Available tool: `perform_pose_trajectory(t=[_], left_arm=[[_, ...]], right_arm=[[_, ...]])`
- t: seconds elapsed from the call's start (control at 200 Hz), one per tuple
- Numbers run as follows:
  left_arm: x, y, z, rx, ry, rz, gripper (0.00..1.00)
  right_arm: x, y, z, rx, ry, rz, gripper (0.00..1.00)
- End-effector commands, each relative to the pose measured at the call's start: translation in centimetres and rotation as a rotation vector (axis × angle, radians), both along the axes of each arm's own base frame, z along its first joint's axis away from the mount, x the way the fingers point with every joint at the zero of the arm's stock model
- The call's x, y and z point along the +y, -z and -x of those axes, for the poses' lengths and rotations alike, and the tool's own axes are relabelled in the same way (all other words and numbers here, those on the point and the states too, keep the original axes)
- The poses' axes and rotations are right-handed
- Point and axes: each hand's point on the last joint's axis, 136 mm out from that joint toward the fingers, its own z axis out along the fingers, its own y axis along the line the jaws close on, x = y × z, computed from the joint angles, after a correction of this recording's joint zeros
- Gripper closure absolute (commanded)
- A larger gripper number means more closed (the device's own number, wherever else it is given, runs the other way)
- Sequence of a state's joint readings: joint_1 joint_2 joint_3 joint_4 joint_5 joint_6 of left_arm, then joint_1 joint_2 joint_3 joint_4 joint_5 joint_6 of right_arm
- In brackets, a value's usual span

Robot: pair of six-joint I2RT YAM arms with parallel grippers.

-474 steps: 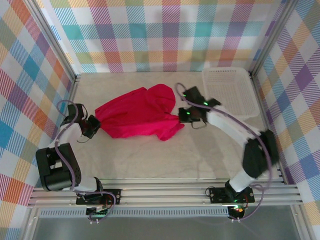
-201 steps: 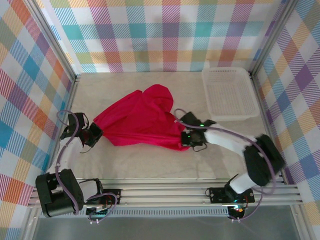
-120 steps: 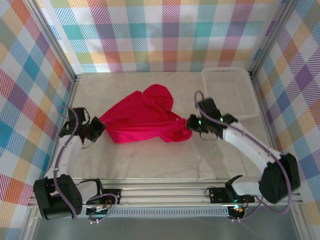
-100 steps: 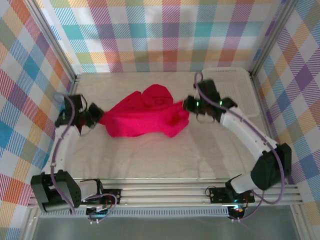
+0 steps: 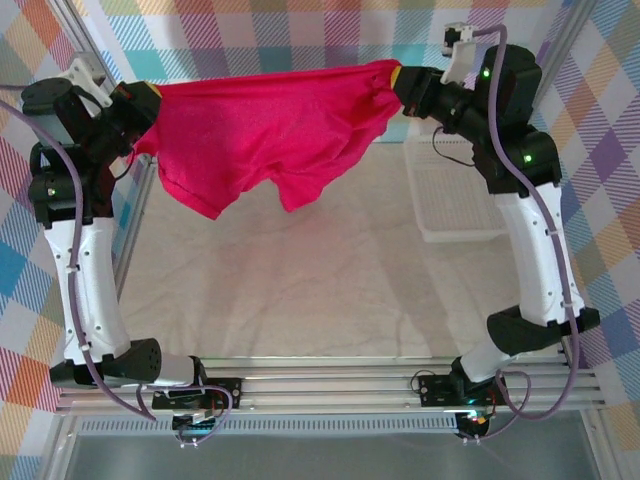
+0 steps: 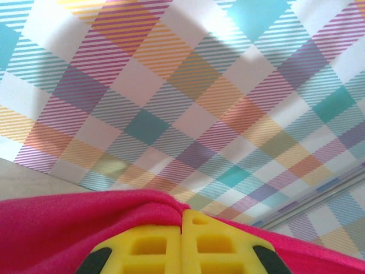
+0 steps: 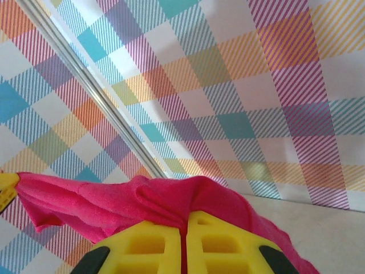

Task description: Fold the inside-out t-shirt

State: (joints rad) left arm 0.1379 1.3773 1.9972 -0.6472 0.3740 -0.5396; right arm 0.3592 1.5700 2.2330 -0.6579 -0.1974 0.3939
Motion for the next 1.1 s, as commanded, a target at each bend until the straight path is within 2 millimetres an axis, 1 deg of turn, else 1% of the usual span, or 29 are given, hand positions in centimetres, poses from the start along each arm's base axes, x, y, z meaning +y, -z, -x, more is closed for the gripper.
perform_pose_trajectory(t=[0.0,0.06,0.135,0.175,0.19,0.235,0.295,0.34,0.35,0.36,0.37,0.415,0.465,0.495,0.525,0.54,0.57,0.585,0.66,0.69,0.745,0.84,0.92,1.01,1.03,1.095], left_arm=[[0.4,4.8,-0.7,0.120,-0.007,-0.032,1.00],[0.3,8.5,-1.2,0.190,0.006,-0.024,1.00],[-0.4,15.0,-1.5,0.316,0.044,-0.004,1.00],[-0.8,18.7,-1.2,0.389,0.056,0.005,1.00],[-1.0,19.8,-1.1,0.407,0.061,0.006,1.00],[-1.9,24.0,-0.5,0.473,0.080,0.010,1.00],[-2.5,29.1,0.8,0.555,0.065,0.008,1.00],[-3.0,32.5,1.7,0.605,0.065,0.013,1.00],[-3.1,33.0,1.8,0.608,0.064,0.014,1.00],[-3.2,34.3,2.3,0.636,0.062,0.015,1.00],[-3.3,34.9,2.5,0.649,0.059,0.017,1.00],[-3.8,37.3,3.4,0.691,0.060,0.022,1.00],[-4.4,39.1,4.0,0.721,0.068,0.022,1.00],[-4.9,39.9,4.4,0.733,0.074,0.019,1.00],[-5.2,40.4,4.6,0.743,0.075,0.013,1.00],[-5.3,40.6,4.6,0.745,0.076,0.008,1.00],[-5.5,40.9,4.8,0.750,0.075,0.003,1.00],[-5.6,41.0,4.8,0.752,0.075,0.003,1.00],[-6.1,40.9,4.6,0.749,0.081,0.002,1.00],[-6.4,40.9,4.4,0.747,0.085,0.001,1.00],[-6.7,40.7,4.2,0.745,0.092,-0.005,1.00],[-7.1,40.6,3.7,0.750,0.103,-0.017,1.00],[-7.1,40.4,3.5,0.752,0.106,-0.028,1.00],[-7.0,40.0,3.4,0.751,0.105,-0.038,1.00],[-7.0,40.0,3.4,0.751,0.104,-0.041,1.00],[-7.0,39.5,3.3,0.743,0.106,-0.042,1.00]], right_arm=[[0.5,6.0,-1.0,0.125,-0.027,0.083,1.00],[0.4,10.2,-1.4,0.204,-0.010,0.096,1.00],[0.5,16.4,-1.5,0.325,-0.020,0.091,1.00],[0.5,20.3,-1.4,0.404,-0.014,0.083,1.00],[0.5,21.9,-1.4,0.435,-0.014,0.082,0.99],[0.3,27.0,-1.1,0.533,0.004,0.078,0.96],[-0.9,34.1,-0.7,0.690,0.070,0.095,0.97],[-2.5,39.1,-0.5,0.812,0.140,0.110,0.98],[-3.0,40.2,-0.5,0.842,0.160,0.111,0.99],[-3.3,41.1,-0.4,0.868,0.175,0.112,0.99],[-3.8,42.1,-0.4,0.895,0.194,0.112,1.00],[-5.3,45.6,-0.3,1.002,0.245,0.101,1.00],[-6.2,48.1,-0.4,1.079,0.266,0.115,1.00],[-6.4,48.8,-0.6,1.099,0.270,0.137,1.00],[-6.4,49.3,-0.9,1.110,0.268,0.152,0.98],[-6.3,49.3,-1.1,1.114,0.263,0.156,0.96],[-6.1,49.4,-1.3,1.122,0.253,0.159,0.87],[-6.1,49.3,-1.4,1.124,0.250,0.161,0.85],[-5.9,48.2,-1.8,1.105,0.237,0.159,0.81],[-5.8,47.6,-1.7,1.094,0.233,0.160,0.78],[-5.6,46.3,-1.3,1.063,0.219,0.173,0.66],[-4.4,44.4,-0.1,1.028,0.148,0.190,0.57],[-3.2,43.4,1.0,1.036,0.075,0.155,0.54],[-2.3,42.7,2.2,1.030,0.037,0.159,0.54],[-2.2,42.5,2.5,1.023,0.035,0.165,0.55],[-1.6,41.8,3.6,0.988,0.022,0.195,0.66]])
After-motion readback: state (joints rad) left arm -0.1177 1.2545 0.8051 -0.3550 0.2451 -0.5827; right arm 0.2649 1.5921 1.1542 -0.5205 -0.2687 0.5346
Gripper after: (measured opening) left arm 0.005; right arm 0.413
